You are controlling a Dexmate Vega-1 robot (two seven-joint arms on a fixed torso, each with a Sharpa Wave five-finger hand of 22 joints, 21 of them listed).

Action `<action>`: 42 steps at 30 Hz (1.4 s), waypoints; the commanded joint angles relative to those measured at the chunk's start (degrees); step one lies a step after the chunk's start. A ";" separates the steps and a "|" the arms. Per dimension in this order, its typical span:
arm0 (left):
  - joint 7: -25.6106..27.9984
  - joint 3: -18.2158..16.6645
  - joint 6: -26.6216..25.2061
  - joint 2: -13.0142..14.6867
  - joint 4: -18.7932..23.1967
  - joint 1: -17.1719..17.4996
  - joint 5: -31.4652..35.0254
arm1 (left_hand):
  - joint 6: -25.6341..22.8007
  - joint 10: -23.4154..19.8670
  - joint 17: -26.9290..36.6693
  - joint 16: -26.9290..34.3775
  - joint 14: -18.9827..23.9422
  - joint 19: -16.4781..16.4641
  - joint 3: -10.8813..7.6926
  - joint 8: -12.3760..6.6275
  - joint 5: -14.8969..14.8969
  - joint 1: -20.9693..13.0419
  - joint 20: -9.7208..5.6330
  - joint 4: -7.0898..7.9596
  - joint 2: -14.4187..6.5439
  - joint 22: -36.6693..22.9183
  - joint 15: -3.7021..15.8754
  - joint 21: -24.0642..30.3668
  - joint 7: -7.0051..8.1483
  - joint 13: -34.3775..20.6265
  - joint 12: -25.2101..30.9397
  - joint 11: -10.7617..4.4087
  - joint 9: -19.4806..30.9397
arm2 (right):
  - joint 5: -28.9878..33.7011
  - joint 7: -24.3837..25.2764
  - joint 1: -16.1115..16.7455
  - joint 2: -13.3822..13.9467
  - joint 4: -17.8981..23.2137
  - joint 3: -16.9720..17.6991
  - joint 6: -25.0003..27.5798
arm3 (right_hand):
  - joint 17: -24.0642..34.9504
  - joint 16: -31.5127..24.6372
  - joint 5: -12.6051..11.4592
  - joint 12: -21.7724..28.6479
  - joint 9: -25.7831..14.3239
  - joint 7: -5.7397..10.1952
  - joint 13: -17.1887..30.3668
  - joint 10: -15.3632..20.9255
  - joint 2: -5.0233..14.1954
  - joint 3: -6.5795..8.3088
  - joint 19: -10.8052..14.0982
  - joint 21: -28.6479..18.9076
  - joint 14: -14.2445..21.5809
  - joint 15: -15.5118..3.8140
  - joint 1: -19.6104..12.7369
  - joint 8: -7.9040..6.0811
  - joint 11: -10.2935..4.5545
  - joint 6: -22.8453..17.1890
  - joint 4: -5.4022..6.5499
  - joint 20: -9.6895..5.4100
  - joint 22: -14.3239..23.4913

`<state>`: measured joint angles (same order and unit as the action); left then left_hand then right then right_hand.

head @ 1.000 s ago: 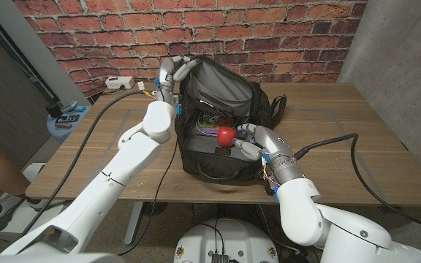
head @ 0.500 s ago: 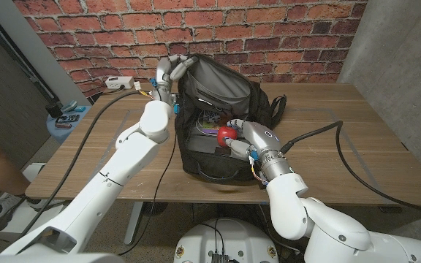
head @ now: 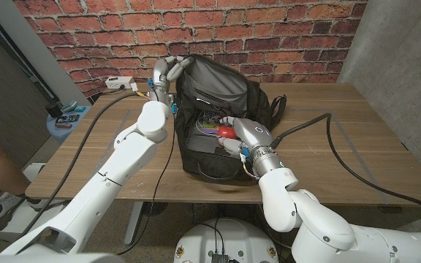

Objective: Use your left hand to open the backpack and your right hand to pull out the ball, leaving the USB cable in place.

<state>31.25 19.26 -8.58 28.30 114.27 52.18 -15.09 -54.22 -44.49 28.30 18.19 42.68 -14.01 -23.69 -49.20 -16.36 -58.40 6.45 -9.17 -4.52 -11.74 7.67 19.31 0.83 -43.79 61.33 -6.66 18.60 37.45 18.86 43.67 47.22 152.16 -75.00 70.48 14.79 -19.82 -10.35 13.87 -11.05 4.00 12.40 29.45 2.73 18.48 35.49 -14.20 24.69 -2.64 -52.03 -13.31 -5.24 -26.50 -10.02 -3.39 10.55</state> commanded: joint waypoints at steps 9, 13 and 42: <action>-0.39 -0.40 1.29 -0.82 -3.19 -1.97 -3.56 | 0.01 0.18 0.38 -0.48 0.15 0.14 -0.35 -0.34 -0.36 -0.66 -0.05 -0.11 -1.10 -0.16 -0.42 0.61 0.02 -0.04 0.64 0.32 0.20 | 11.73 -13.18 2.11 -4.69 -6.33 5.06 -6.80 | 0.56 -0.70 -0.02 -0.16 -0.26 0.36 0.14 0.22 -0.61 -0.64 0.54 -0.40 0.93 -5.20 -0.33 0.22 0.14 0.17 0.24 -0.52 0.37; -0.66 -0.46 1.38 -0.94 -4.00 -2.42 -4.40 | 0.03 0.20 0.48 -0.50 0.15 0.18 -0.35 -0.34 -0.36 -0.70 -0.03 -0.12 -1.12 -0.16 -0.49 0.62 -0.08 0.00 0.68 0.31 0.20 | 13.45 -15.15 3.39 -6.30 -8.05 7.10 -8.69 | 0.67 -0.79 -0.05 -0.24 -0.27 0.39 0.15 0.09 -0.60 -0.67 0.55 -0.41 0.97 -5.36 -0.47 0.24 0.07 0.16 0.26 -0.55 0.39; -0.65 0.73 0.98 -0.87 -5.47 -3.92 -6.13 | 0.06 0.37 0.84 -0.93 0.31 0.25 -0.44 -0.46 -0.37 -0.80 -0.02 -0.15 -1.09 -0.17 -0.51 0.78 -0.09 0.21 1.01 0.40 0.23 | 22.42 -27.08 11.35 -13.18 -15.05 19.58 -21.53 | 1.56 -1.20 -0.22 -0.89 -0.30 0.29 0.27 -0.96 -0.89 -1.35 0.35 -0.44 0.25 -5.47 -1.35 0.84 0.46 1.14 0.52 -0.70 0.51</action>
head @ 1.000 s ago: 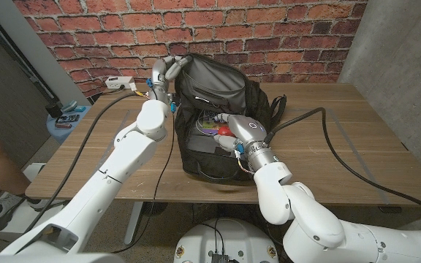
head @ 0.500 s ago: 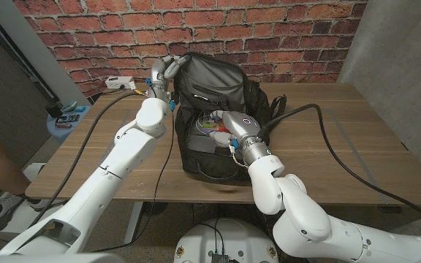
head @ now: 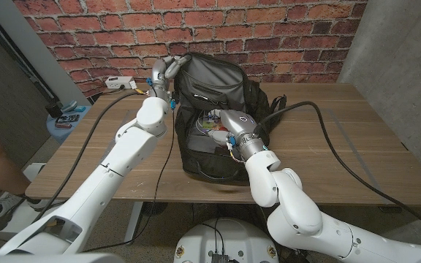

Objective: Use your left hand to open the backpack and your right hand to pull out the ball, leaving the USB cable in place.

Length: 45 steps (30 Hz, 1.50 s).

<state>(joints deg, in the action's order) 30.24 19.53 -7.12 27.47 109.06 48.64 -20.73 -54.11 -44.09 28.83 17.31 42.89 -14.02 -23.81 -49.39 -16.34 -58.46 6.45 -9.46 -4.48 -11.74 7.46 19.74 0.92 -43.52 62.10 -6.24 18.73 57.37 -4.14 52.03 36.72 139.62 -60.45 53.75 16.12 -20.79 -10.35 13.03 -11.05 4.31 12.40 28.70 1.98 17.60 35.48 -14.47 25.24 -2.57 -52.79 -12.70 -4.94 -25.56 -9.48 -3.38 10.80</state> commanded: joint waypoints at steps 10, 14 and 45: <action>0.77 0.63 -0.35 -0.12 0.11 -0.09 -0.60 | -0.02 0.04 0.36 -0.19 0.17 0.26 -0.32 -0.29 -0.39 -0.65 -0.07 0.20 -1.10 -0.17 -0.33 0.40 -0.20 -0.10 0.38 -0.05 0.09 | 3.61 -5.54 4.96 -4.23 -4.03 7.73 -7.69 | 0.47 -0.34 -0.27 -0.22 -0.31 -0.02 0.31 -0.56 -0.29 -0.71 0.29 -0.16 -0.48 -5.45 -0.77 0.38 0.22 0.48 0.04 -0.66 0.27; 1.09 0.53 -0.31 -0.18 0.16 0.01 -0.60 | 0.03 -0.03 0.47 -0.21 0.12 0.28 -0.32 -0.28 -0.39 -0.74 -0.07 0.15 -1.12 -0.17 -0.37 0.41 -0.17 0.05 0.36 -0.11 0.09 | 3.68 -5.92 5.10 -4.82 -5.00 8.59 -8.91 | 0.58 -0.36 -0.30 -0.27 -0.31 -0.06 0.34 -0.65 -0.34 -0.81 0.22 -0.15 -0.63 -5.54 -0.86 0.45 0.30 0.61 0.07 -0.65 0.28; 0.31 0.95 -1.11 0.03 -0.90 -1.74 -0.79 | 0.08 0.26 0.77 -0.56 0.33 0.40 -0.35 -0.40 -0.38 -0.69 -0.02 0.17 -1.10 -0.17 -0.27 0.52 -0.20 -0.04 0.73 -0.18 0.12 | 1.13 -5.63 4.92 -5.20 -9.20 12.37 -14.42 | 1.22 -0.49 -0.50 -0.61 -0.36 -0.41 0.76 -1.93 -0.77 -1.52 -0.15 -0.05 -1.59 -5.53 -1.57 1.01 0.49 2.10 0.16 -0.55 0.28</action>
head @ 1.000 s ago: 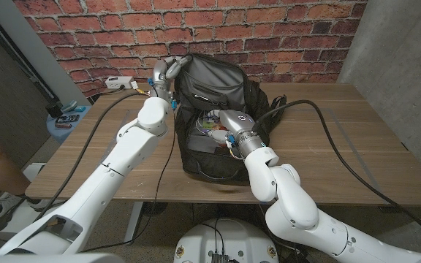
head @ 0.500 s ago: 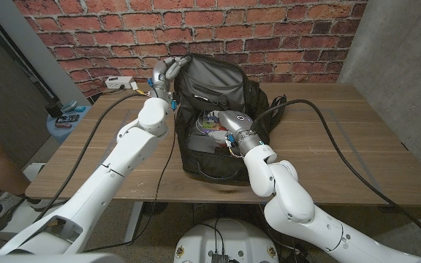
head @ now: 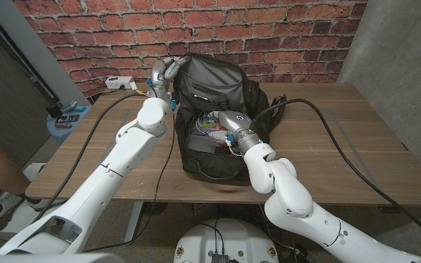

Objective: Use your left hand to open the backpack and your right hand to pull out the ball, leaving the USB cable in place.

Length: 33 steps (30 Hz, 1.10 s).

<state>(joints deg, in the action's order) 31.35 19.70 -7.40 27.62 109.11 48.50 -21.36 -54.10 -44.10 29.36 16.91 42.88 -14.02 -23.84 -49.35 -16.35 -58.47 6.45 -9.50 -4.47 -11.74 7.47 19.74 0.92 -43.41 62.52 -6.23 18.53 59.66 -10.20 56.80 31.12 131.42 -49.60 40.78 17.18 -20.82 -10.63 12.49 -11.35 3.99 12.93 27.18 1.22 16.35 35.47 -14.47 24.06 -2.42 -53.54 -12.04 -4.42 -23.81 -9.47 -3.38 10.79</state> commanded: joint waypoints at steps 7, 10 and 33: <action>-1.27 1.49 -1.55 0.09 -0.61 -2.40 0.19 | 0.06 0.27 0.35 -0.23 0.35 0.43 -0.31 -0.44 -0.36 -0.67 -0.07 0.22 -1.13 -0.17 -0.25 0.55 -0.15 -0.07 0.36 -0.03 0.28 | -2.41 1.43 0.65 1.34 -1.42 2.46 -2.13 | 0.30 -0.46 -0.27 -0.10 -0.08 -0.18 0.32 -0.62 -0.04 -0.37 -0.41 0.04 -0.68 -5.51 -1.06 0.46 0.21 0.73 0.15 -0.52 0.28; -1.20 1.59 -1.65 0.20 -0.25 -2.37 0.42 | 0.11 0.32 0.44 -0.24 0.33 0.45 -0.28 -0.47 -0.34 -0.72 -0.05 0.18 -1.09 -0.17 -0.25 0.56 -0.12 -0.09 0.40 -0.01 0.33 | -3.28 1.50 0.67 1.90 -1.61 2.78 -2.72 | 0.34 -0.47 -0.28 -0.12 -0.08 -0.23 0.36 -0.71 -0.07 -0.43 -0.50 0.07 -0.74 -5.50 -1.13 0.47 0.25 0.79 0.16 -0.47 0.28; 0.28 1.33 -3.29 0.00 1.70 -1.38 0.63 | 0.07 0.26 0.52 -0.59 0.42 0.50 -0.33 -0.50 -0.36 -0.56 -0.09 0.26 -1.08 -0.16 -0.23 0.64 -0.16 0.14 0.54 -0.14 0.20 | -7.99 1.96 0.62 4.27 -2.49 3.83 -4.10 | 0.71 -0.65 -0.37 -0.06 -0.10 -0.31 0.61 -0.97 -0.27 -0.96 -0.76 0.16 -1.03 -5.31 -1.22 0.48 0.33 1.14 0.40 -0.33 0.25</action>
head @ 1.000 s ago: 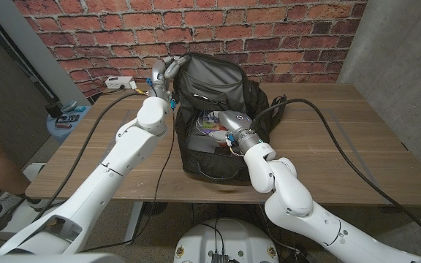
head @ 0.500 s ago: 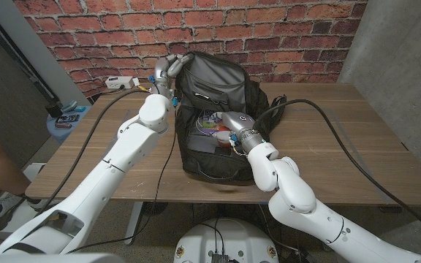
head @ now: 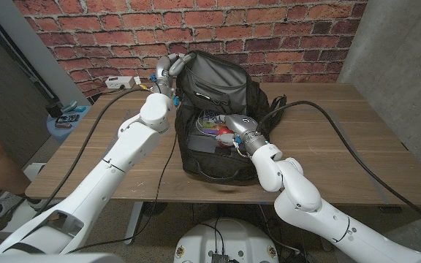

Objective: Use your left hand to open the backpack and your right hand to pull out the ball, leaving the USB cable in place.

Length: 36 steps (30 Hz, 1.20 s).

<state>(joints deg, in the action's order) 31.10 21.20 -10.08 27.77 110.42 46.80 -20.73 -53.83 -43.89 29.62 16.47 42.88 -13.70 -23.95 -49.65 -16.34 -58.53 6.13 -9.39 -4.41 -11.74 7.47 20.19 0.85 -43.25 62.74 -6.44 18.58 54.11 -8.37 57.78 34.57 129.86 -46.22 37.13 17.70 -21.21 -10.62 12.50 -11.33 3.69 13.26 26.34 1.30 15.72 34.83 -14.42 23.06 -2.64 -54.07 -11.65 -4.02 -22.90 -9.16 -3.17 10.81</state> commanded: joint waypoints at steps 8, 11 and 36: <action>0.20 -0.39 -0.41 -0.11 -0.18 0.22 -0.45 | -0.17 0.15 0.42 -0.18 0.44 0.23 -0.24 -0.21 -0.36 -0.63 0.25 0.05 -1.13 -0.15 -0.27 0.22 -0.05 -0.03 0.40 -0.08 0.13 | -3.20 0.04 -1.05 1.31 -1.15 0.08 -0.30 | 0.29 -0.27 -0.41 -0.06 -0.12 -0.02 0.37 -0.24 -0.36 -0.46 -0.25 0.16 -0.20 -5.15 -0.82 0.09 -0.09 0.34 0.11 -0.54 0.22; -0.02 -0.28 -0.25 0.00 -0.28 0.11 -0.37 | -0.21 0.15 0.39 -0.25 0.47 0.26 -0.25 -0.24 -0.36 -0.56 0.29 0.10 -1.13 -0.15 -0.28 0.22 -0.07 -0.02 0.42 -0.05 0.13 | -3.47 0.16 -1.01 1.58 -1.17 -0.01 -0.17 | 0.34 -0.33 -0.42 -0.04 -0.13 -0.04 0.40 -0.25 -0.35 -0.52 -0.24 0.15 -0.18 -5.08 -0.84 0.08 -0.02 0.37 0.14 -0.54 0.22; 0.20 0.69 -0.74 -0.10 0.86 0.32 0.38 | -0.08 0.33 0.64 -0.46 0.52 0.30 -0.24 -0.31 -0.33 -0.51 0.25 0.11 -1.16 -0.14 -0.10 0.30 0.05 0.13 0.50 0.01 0.14 | -6.14 1.03 0.52 4.60 -0.08 0.57 0.64 | 0.71 -0.43 -0.45 -0.10 -0.15 -0.20 0.64 -0.83 -0.28 -0.98 -0.37 0.18 -0.66 -5.04 -0.89 0.31 0.33 1.35 0.35 -0.57 0.20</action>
<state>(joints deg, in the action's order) 31.00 21.45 -10.62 27.77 110.38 46.86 -20.88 -53.70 -43.89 30.16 15.98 43.09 -13.39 -23.93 -49.46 -16.13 -58.32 6.45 -9.40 -4.63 -11.74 7.26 20.19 0.92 -43.02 62.95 -6.43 18.54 49.26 -7.96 57.83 38.20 129.74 -45.87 37.72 18.22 -21.47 -10.62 12.53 -11.32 3.38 13.73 25.64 1.00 14.93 34.85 -14.36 22.50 -2.55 -54.37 -11.42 -3.70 -21.77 -9.00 -3.18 10.81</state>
